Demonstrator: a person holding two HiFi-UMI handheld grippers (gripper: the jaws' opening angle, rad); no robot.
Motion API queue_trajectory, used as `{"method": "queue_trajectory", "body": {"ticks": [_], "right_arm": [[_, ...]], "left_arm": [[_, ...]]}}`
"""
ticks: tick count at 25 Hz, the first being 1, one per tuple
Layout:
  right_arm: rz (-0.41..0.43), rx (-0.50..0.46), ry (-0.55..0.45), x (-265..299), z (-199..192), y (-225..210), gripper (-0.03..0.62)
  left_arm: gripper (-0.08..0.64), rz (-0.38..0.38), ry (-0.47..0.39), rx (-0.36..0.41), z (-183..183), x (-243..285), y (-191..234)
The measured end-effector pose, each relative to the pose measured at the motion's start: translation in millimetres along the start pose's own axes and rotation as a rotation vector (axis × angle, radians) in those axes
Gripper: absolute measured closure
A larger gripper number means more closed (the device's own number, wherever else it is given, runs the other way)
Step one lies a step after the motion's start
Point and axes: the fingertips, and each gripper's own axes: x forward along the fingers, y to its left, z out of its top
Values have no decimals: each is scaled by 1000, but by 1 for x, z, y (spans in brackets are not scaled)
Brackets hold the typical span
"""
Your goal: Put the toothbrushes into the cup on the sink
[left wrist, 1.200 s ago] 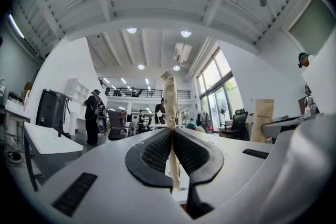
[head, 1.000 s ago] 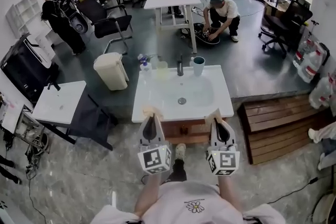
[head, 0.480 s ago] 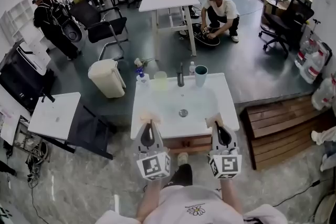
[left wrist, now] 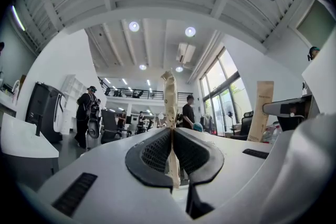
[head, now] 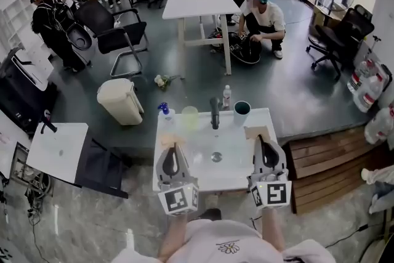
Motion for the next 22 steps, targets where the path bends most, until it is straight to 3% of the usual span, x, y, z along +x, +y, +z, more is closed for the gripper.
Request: {"method": "queue_trajectory", "body": {"ticks": [4,9,13,22], "right_arm": [[9,10,-29,47,6,-7,577],[-15,37,-69,83,3,-31,577],[25,38,-88,95,0,-44,577],[67,57,-120,117,4,-58,577]], "left_arm": [[534,-13,-20,17,6,44,8],[534,-29,19,-4,4,84,-5],[534,23,2,19,5,89,-7],[534,52,30,7,2,97,-18]]}}
